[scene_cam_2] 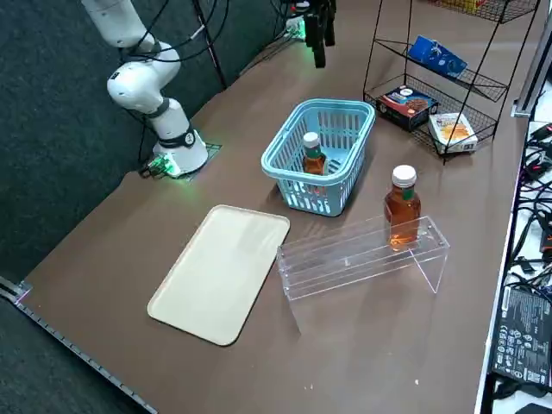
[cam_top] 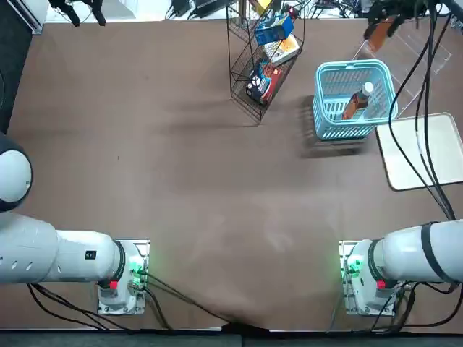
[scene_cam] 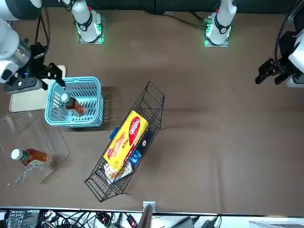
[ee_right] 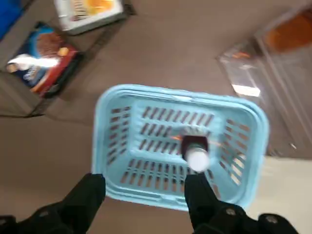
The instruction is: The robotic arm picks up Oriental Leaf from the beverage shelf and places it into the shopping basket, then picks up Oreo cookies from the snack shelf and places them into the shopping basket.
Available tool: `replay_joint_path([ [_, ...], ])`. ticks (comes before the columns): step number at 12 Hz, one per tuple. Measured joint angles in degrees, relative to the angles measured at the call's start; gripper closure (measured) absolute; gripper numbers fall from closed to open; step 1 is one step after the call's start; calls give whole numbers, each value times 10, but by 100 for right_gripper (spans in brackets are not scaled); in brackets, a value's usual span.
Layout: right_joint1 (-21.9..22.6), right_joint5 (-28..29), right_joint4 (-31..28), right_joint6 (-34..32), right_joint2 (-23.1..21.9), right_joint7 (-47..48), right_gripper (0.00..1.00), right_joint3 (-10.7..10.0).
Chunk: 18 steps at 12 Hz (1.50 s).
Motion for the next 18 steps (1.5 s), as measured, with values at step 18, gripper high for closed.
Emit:
replay_joint_path([
  [18, 48, 373, -83, 256, 28, -613, 0, -5],
])
